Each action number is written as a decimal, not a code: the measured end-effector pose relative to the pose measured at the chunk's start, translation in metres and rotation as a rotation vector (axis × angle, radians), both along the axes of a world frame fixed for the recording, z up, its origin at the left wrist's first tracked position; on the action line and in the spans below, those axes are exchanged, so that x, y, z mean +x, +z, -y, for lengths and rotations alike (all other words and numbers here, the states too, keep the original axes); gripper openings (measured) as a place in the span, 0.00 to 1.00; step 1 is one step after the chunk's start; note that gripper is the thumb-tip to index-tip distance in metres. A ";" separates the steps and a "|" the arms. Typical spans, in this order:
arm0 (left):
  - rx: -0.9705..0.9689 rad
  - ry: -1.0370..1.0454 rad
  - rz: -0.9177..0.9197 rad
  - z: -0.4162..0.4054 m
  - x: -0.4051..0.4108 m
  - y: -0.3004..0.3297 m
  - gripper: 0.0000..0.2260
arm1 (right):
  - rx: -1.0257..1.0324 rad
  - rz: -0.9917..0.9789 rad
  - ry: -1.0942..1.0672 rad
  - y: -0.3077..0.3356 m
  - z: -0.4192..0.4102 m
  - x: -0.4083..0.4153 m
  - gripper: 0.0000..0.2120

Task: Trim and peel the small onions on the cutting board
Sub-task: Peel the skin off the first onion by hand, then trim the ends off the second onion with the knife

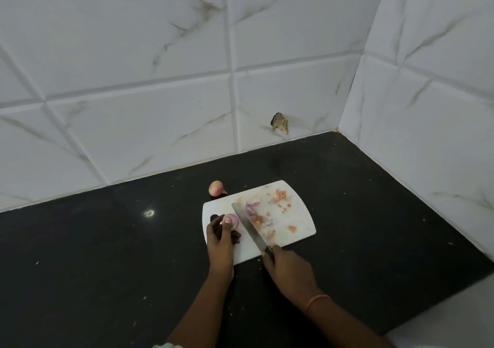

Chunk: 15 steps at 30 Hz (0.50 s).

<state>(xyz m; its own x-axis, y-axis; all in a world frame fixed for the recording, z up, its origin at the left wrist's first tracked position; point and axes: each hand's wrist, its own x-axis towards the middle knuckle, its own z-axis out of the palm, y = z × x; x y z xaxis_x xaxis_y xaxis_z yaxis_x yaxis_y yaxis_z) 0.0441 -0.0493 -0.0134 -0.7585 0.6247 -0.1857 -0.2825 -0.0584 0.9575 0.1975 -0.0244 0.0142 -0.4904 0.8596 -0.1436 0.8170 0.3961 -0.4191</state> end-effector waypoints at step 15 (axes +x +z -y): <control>-0.043 -0.049 -0.037 0.001 -0.001 0.005 0.14 | 0.150 0.043 -0.265 0.016 -0.080 0.080 0.12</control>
